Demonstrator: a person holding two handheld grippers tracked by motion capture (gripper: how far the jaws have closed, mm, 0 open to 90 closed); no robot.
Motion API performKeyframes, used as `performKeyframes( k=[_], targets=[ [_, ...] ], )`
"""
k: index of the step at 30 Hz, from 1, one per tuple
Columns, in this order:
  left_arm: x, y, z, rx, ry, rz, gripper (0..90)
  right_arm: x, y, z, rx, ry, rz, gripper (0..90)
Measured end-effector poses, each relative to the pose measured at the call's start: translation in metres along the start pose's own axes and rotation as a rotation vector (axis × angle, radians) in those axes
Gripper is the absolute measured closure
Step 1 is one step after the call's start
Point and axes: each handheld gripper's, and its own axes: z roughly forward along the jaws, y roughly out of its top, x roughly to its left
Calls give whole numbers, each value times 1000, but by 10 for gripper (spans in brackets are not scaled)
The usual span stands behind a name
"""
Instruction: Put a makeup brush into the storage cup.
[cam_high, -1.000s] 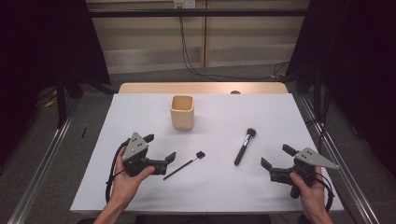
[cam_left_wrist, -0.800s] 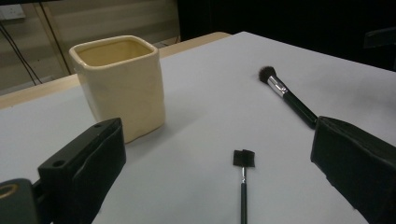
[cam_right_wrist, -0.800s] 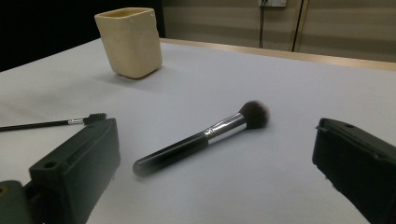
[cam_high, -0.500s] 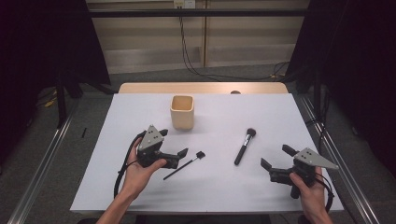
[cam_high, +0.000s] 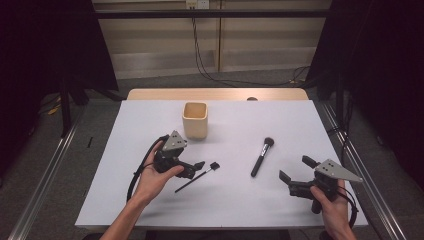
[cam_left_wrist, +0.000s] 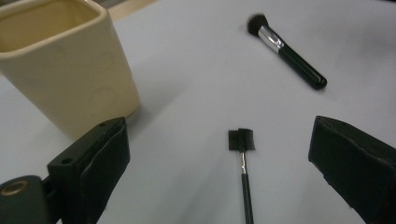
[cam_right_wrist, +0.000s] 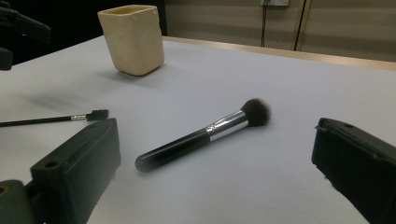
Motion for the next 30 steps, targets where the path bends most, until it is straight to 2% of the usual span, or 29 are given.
performKeyframes(
  k=[3, 7, 8, 9, 11, 15, 16, 17, 18, 20, 22, 23, 25, 30],
  targets=[
    [0, 5, 0, 26, 2, 13, 51, 0, 0, 0, 1, 1, 1, 9],
    [0, 11, 3, 96, -2, 16, 49, -1, 0, 0, 1, 2, 2, 9],
    [-1, 12, 6, 141, 6, 11, 49, -1, 0, 0, 1, 1, 5, 9],
    [0, 12, 7, 170, -6, 21, 51, -1, 0, 0, 2, 1, 4, 9],
    [0, 13, 8, 186, -9, 17, 66, -1, 0, 0, 2, -1, 5, 9],
    [-2, 14, 15, 281, -19, 3, 73, -2, 0, 0, 3, -3, 7, 9],
    [-2, 15, 18, 328, -32, 14, 78, -2, 0, 0, 4, -2, 8, 9],
    [-2, 15, 18, 328, -32, 14, 77, -2, 0, 0, 4, -2, 8, 9],
    [-2, 15, 19, 358, -33, 31, 77, -2, 0, 0, 7, 0, 8, 9],
    [-2, 16, 20, 380, -31, 31, 77, -2, 0, 0, 8, -1, 10, 9],
    [-1, 16, 22, 401, -36, 14, 77, -3, -1, 0, 9, -2, 15, 10],
    [0, 16, 22, 415, -30, 21, 77, -3, -1, 0, 9, -3, 16, 10],
    [-1, 14, 26, 467, -34, 14, 76, -3, -1, -1, 8, -2, 16, 10],
    [-2, 12, 33, 508, -25, 5, 73, -2, -1, -1, 12, -3, 6, 10]
  ],
)
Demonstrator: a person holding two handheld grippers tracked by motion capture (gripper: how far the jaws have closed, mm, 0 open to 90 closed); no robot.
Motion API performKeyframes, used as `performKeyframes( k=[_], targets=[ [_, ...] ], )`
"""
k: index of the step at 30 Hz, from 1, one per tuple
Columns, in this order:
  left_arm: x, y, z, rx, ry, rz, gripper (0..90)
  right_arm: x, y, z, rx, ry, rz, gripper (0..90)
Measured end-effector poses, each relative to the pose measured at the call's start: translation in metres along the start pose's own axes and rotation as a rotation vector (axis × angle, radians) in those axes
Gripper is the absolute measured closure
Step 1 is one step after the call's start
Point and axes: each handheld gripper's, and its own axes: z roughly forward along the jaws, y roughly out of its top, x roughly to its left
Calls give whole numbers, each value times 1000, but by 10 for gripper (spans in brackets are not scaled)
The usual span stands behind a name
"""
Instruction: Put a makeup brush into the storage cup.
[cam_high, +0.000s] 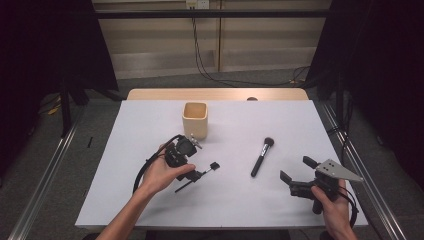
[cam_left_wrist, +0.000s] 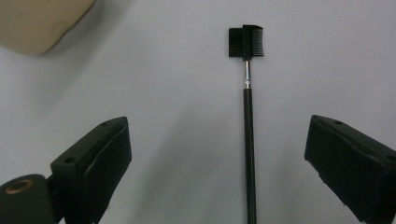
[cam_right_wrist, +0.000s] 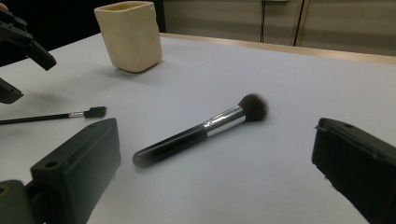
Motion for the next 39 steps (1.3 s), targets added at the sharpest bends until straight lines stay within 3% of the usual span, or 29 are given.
performKeyframes(
  k=[6, 8, 11, 17, 19, 21, 27, 33, 37, 39],
  targets=[
    [-4, 5, 14, 87, -7, 25, 77, 0, 0, 0, 5, 2, -8, 9],
    [-4, 6, 18, 93, -21, 45, 84, 0, 0, 0, 7, 3, -5, 10],
    [-3, 8, 25, 112, -10, 40, 90, 1, 0, 0, 8, 7, -6, 10],
    [-3, 15, 30, 125, -29, 17, 89, 1, -1, 1, 10, 8, -9, 10],
    [-4, 17, 33, 147, -14, 26, 87, 1, -1, 1, 10, 10, -9, 10],
    [-7, 18, 38, 158, -29, 45, 93, 1, 0, 1, 9, 7, -9, 10],
    [-8, 21, 41, 169, -47, 32, 230, 1, -1, 1, 9, 3, -8, 10],
    [-9, 23, 41, 189, -56, 21, 288, 1, -1, 2, 9, 4, -9, 10],
    [-10, 27, 40, 217, -65, 29, 363, 1, -1, 2, 13, 7, -13, 10],
    [-11, 31, 40, 245, -64, 52, 412, 2, -1, 2, 13, 7, -13, 10]
  ],
)
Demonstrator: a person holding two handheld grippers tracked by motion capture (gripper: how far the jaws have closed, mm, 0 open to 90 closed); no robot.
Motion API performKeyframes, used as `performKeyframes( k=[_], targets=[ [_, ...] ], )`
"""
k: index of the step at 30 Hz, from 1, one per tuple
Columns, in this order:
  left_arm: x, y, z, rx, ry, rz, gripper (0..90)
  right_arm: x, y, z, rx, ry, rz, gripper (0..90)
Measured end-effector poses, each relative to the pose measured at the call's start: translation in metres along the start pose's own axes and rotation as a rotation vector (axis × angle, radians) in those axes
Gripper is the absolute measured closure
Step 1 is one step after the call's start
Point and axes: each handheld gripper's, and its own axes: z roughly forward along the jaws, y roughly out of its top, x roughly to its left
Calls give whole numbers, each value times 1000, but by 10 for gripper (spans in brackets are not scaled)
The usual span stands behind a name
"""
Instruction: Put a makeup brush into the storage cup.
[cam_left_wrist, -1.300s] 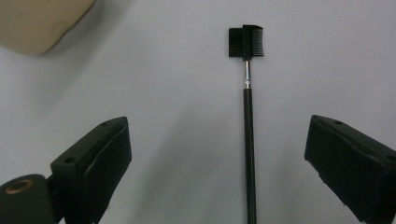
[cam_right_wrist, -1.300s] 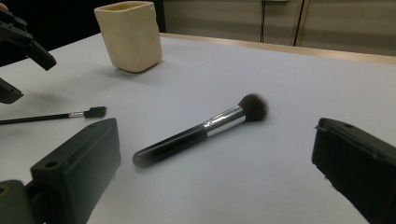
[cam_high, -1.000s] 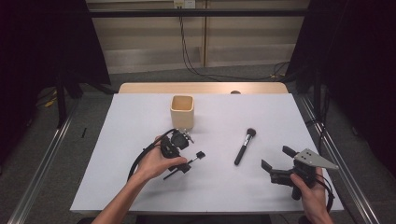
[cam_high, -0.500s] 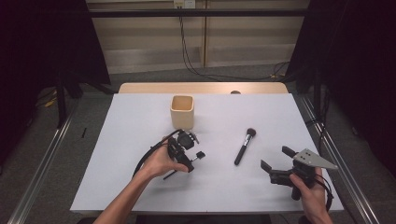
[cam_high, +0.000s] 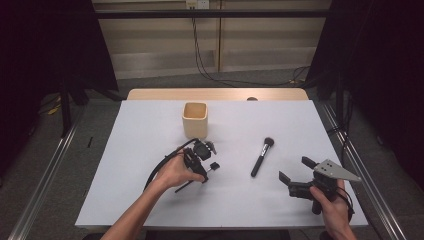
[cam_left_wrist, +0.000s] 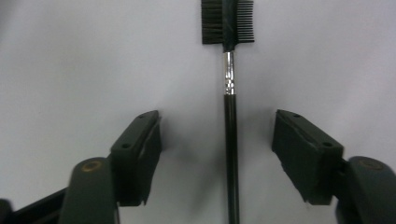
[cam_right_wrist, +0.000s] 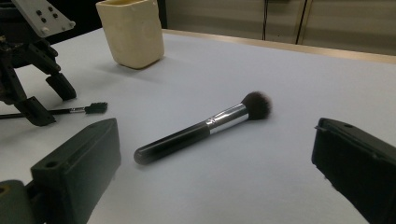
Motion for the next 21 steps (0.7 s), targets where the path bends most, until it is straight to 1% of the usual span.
performKeyframes(
  k=[2, 3, 4, 5, 6, 7, 9, 11, 12, 14, 16, 17, 18, 19, 21],
  targets=[
    [-1, 1, 0, 8, -3, 4, 454, 1, 0, 0, -1, -2, 0, 10],
    [-1, 2, -1, 8, -8, 10, 454, 1, 0, 0, -1, -2, 0, 10],
    [-1, 1, -1, 8, -11, 18, 493, 0, 0, 0, 0, -1, 0, 10],
    [1, -1, -2, -3, -17, 13, 524, 0, 0, 0, 0, -2, -1, 10],
    [1, -1, -2, -3, -17, 13, 550, 0, 0, 0, 0, -2, -1, 10],
    [1, -1, -2, -10, -15, 4, 569, 0, 0, 0, -1, -3, -3, 10],
    [2, 1, -3, 12, -11, 10, 601, 0, 0, 0, 2, -3, 0, 10],
    [2, 1, -2, 10, -17, 5, 631, 0, 0, 0, 1, -3, -3, 10],
    [2, 1, -3, 10, -14, -3, 631, 0, 0, 0, 1, -3, -3, 10],
    [1, 0, -3, 5, -10, -1, 670, 0, 0, -1, 0, -5, -3, 10],
    [1, 0, -3, 6, -8, -1, 681, 0, 0, -1, 2, -6, -3, 10],
    [0, 0, -3, 6, -10, 3, 694, 0, 0, 0, 3, -5, -3, 10],
    [0, 0, -3, 6, -11, 1, 734, 1, 0, 0, 4, -4, -2, 10],
    [-1, 0, -3, 6, -13, -1, 734, 1, 0, 0, 4, -4, -2, 10],
    [-1, 0, -3, 7, -20, -6, 765, 1, 0, 0, 3, -3, -4, 10]
  ],
)
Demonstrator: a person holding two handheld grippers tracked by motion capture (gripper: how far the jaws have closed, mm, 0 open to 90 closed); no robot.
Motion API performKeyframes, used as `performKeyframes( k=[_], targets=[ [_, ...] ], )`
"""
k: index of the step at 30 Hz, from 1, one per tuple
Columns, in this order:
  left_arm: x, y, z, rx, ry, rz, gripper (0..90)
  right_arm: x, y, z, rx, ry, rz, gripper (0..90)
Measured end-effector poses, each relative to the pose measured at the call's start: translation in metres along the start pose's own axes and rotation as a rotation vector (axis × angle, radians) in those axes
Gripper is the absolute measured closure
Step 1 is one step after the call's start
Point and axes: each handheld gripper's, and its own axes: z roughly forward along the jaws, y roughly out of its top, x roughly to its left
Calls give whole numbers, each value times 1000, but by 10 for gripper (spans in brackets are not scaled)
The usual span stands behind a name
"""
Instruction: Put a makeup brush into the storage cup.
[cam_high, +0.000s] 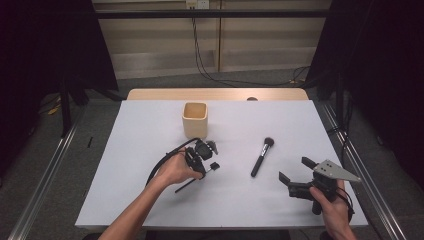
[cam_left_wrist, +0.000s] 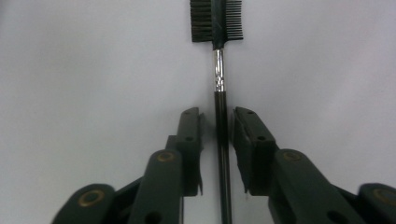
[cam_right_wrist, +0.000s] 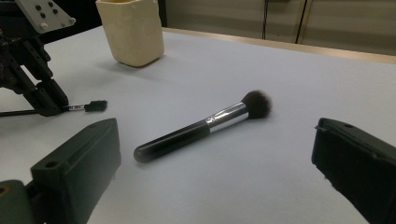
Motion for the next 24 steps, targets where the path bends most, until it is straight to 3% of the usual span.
performKeyframes(
  k=[6, 9, 14, 20, 24],
  targets=[
    [4, 0, 0, 6, -35, -25, 857, -1, 0, 0, 2, 2, 7, 11],
    [5, 0, 0, -1, -47, -35, 858, -1, 0, 0, 2, 3, 5, 10],
    [3, -2, -1, -14, -27, -15, 859, -1, 0, 0, 2, 1, 5, 10],
    [3, -6, -2, -37, -31, -30, 860, -1, 0, 0, 2, 2, 3, 10],
    [6, -9, -3, -71, -60, -56, 859, -2, -1, 0, 3, -1, 8, 10]
  ],
)
